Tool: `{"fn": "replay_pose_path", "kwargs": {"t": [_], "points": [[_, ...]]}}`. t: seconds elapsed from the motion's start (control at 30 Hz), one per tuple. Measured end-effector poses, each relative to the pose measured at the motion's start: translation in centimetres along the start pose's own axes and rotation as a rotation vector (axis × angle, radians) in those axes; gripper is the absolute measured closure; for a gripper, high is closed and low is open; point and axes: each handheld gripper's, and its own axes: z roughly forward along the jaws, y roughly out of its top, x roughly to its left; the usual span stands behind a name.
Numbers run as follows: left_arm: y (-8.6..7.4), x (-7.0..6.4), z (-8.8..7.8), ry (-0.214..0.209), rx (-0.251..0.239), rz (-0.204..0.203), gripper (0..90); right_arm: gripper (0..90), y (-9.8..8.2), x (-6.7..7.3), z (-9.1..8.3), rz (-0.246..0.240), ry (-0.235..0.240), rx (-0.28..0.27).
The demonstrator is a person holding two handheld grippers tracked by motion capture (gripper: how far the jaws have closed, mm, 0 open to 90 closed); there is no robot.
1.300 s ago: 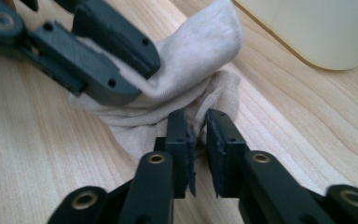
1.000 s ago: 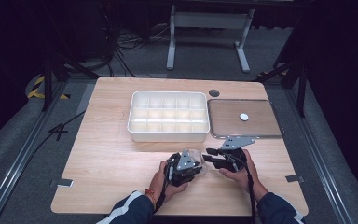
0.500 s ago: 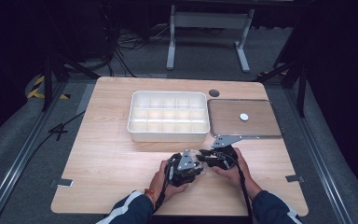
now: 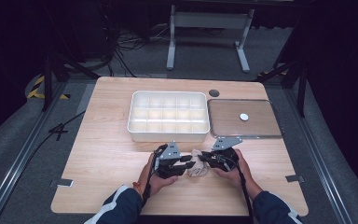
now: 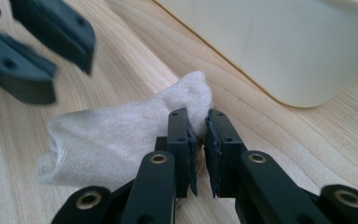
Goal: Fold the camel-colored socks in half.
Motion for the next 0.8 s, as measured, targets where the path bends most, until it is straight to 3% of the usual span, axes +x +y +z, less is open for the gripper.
{"fn": "replay_pose_path", "kwargs": {"t": [0.2, 0.3, 0.57, 0.7, 0.77, 0.8], "points": [[-0.3, -1.2, 1.5, -0.014, 0.035, 0.043, 77.6, 81.5, -0.1, 0.3, 0.0, -0.023, -0.011, 0.005], [-0.6, -1.9, 2.2, 0.035, 0.097, 0.133, 78.8, 81.4, -0.1, 0.5, -0.1, -0.048, -0.029, 0.014], [-0.8, -2.1, 2.3, 0.04, 0.084, 0.116, 79.3, 80.4, 0.2, 0.8, -0.3, -0.077, -0.074, 0.02], [-0.8, -2.1, 2.3, 0.038, 0.089, 0.114, 79.5, 83.4, 0.4, 0.7, -0.7, -0.067, -0.094, 0.005], [-0.9, -2.0, 2.4, 0.032, 0.08, 0.106, 79.6, 83.8, 0.9, 0.3, -1.2, -0.02, -0.096, -0.039], [-0.9, -2.0, 2.3, 0.031, 0.081, 0.106, 79.6, 83.1, 1.1, 0.3, -1.4, -0.028, -0.094, -0.055]]}}
